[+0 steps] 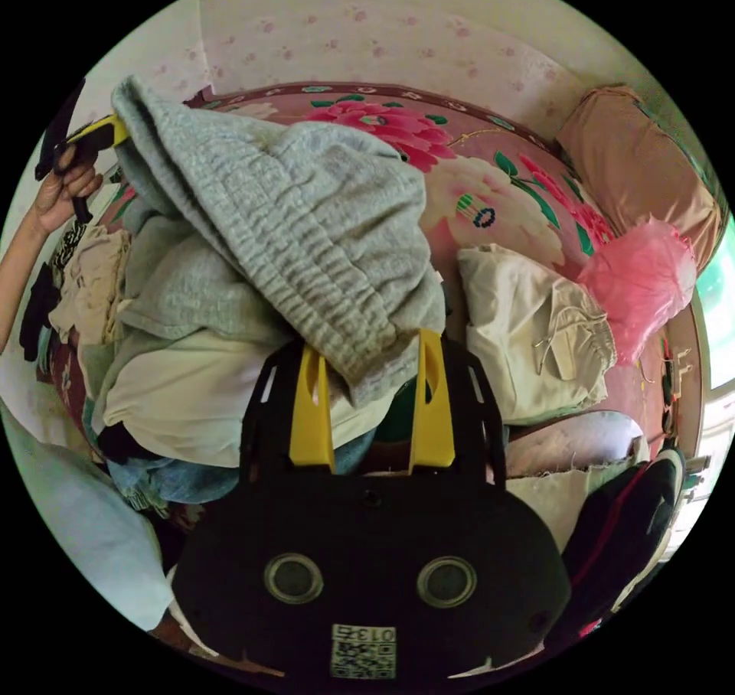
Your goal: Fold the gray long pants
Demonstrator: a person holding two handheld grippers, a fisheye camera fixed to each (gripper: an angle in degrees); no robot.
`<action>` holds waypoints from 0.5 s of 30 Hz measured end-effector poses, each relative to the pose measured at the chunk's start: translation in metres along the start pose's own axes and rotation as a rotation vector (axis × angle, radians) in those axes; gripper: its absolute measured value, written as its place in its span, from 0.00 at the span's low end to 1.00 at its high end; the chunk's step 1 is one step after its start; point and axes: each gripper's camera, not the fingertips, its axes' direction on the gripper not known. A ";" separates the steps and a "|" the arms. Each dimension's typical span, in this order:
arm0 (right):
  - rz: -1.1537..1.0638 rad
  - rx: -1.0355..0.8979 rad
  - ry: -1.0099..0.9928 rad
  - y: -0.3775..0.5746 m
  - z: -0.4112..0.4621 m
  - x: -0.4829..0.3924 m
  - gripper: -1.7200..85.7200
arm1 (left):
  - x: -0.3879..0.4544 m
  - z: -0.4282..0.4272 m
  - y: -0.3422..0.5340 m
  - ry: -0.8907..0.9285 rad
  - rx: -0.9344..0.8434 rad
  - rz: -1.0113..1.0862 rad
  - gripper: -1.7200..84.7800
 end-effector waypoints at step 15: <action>0.174 0.378 0.048 0.071 -0.257 0.018 0.11 | 0.132 -0.258 -0.002 -0.012 0.358 0.161 0.08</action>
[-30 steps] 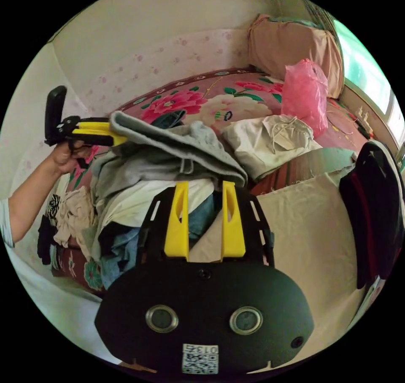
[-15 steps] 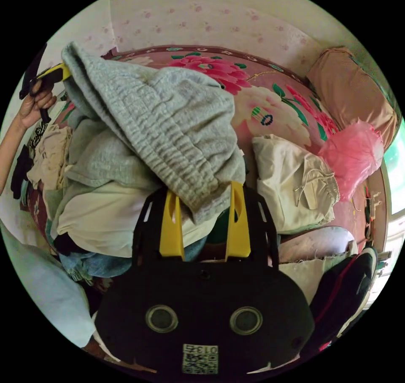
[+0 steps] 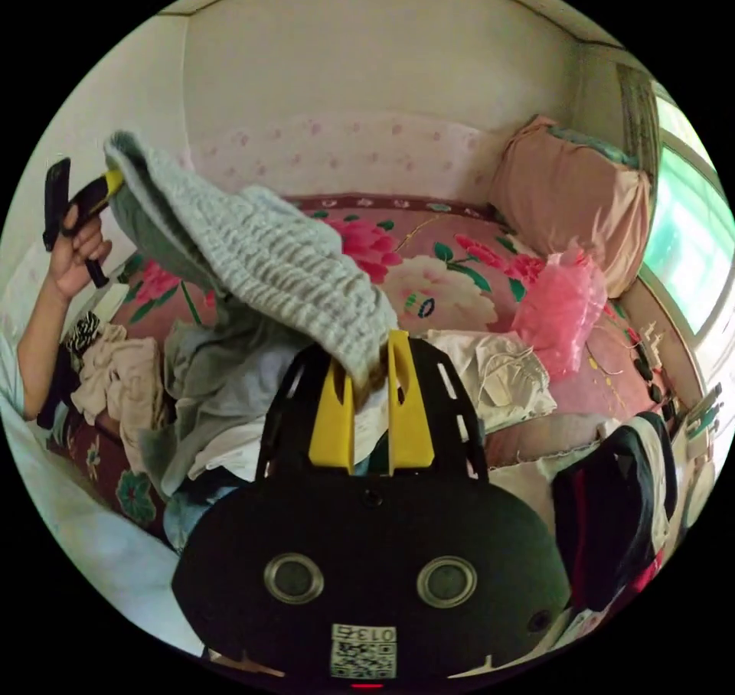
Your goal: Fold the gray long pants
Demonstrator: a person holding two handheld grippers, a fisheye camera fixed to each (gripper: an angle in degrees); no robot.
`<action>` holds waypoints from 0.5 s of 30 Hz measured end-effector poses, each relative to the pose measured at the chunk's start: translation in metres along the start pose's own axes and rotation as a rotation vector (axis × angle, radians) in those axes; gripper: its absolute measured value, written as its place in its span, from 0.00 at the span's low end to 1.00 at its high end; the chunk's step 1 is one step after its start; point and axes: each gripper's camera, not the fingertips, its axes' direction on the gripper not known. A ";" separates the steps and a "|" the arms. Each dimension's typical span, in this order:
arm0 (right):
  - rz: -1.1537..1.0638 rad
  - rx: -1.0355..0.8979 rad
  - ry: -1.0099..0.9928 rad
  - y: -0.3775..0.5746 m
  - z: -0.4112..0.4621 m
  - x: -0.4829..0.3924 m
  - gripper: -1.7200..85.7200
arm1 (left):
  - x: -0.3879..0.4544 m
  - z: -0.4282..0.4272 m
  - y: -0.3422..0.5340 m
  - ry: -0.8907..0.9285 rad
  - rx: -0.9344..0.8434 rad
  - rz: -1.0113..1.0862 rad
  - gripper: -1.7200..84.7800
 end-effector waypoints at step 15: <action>0.088 0.938 0.219 0.092 -0.605 -0.008 0.11 | 0.311 -0.240 -0.140 0.186 0.601 0.504 0.08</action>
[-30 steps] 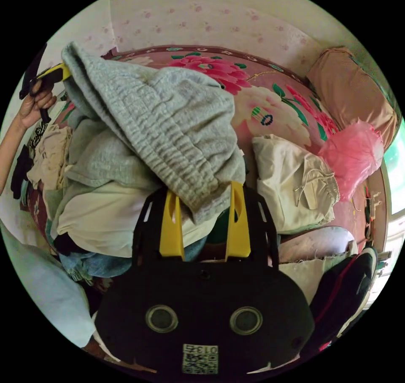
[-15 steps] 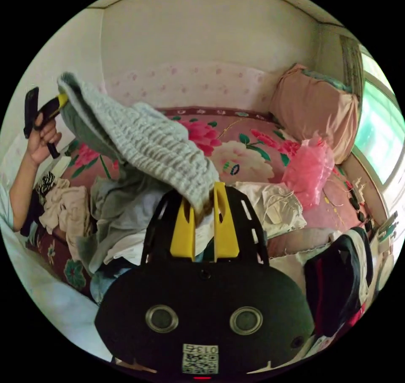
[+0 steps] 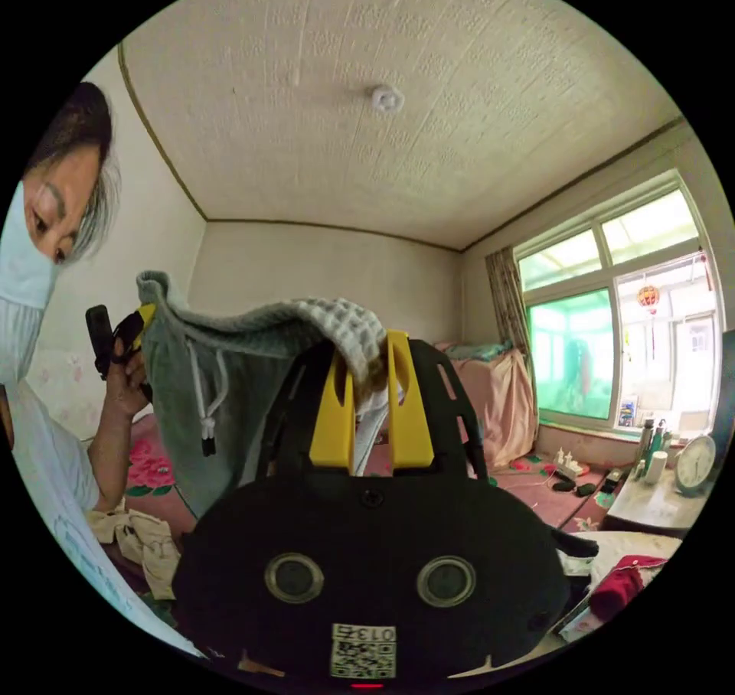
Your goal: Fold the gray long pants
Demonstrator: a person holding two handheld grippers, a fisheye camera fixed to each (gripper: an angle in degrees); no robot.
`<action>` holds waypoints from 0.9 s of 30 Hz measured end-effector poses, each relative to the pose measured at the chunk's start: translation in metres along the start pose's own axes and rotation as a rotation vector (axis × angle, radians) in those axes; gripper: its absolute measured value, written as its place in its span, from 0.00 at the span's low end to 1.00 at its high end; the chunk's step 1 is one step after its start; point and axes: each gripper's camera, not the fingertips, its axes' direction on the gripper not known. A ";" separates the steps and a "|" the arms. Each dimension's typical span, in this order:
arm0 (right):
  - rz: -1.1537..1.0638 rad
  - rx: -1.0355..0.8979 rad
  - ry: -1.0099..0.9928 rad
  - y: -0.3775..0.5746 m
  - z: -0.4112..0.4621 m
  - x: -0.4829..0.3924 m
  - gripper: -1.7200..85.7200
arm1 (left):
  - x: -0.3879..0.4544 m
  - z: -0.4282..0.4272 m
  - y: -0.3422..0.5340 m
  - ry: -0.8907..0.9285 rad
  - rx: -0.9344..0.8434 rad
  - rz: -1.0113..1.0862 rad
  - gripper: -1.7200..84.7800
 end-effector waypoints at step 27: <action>-0.382 -0.101 1.175 -0.334 -0.501 0.107 0.11 | 0.336 0.386 -0.096 0.917 0.414 -0.173 0.08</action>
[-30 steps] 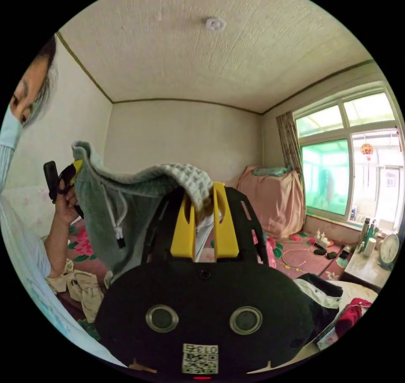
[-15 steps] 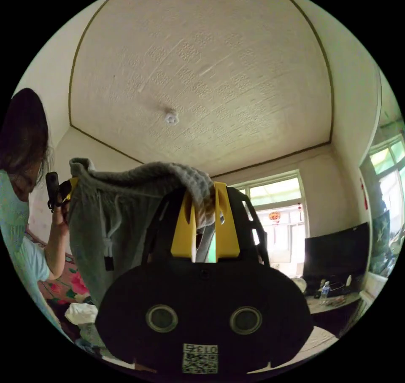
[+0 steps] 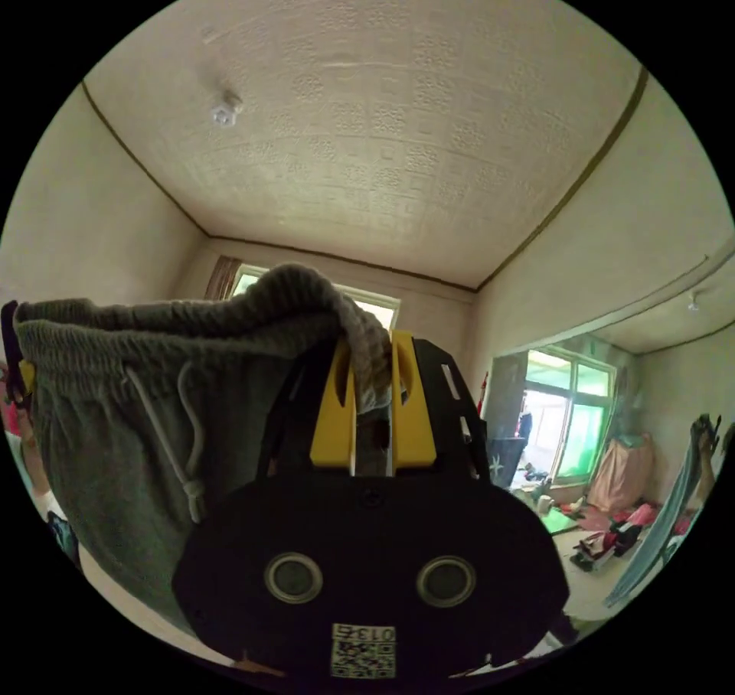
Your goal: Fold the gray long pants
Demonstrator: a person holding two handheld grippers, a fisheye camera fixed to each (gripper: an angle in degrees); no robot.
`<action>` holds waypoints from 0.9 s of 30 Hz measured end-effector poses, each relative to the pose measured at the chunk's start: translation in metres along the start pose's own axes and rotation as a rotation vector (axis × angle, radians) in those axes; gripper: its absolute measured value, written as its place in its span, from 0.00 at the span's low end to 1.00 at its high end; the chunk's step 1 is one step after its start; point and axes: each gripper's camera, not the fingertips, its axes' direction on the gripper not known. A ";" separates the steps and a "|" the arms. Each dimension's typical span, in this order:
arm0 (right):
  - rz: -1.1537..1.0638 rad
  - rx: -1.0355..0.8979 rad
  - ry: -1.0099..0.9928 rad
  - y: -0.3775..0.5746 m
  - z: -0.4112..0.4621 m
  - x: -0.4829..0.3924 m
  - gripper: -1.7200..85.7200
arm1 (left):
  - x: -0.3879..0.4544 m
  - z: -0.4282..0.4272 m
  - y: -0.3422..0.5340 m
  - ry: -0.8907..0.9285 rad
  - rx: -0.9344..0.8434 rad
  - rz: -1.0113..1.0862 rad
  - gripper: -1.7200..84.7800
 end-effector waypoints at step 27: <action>-0.129 -1.288 -1.145 0.713 0.305 -0.659 0.18 | -0.155 -0.388 0.831 -0.830 -0.869 -1.349 0.08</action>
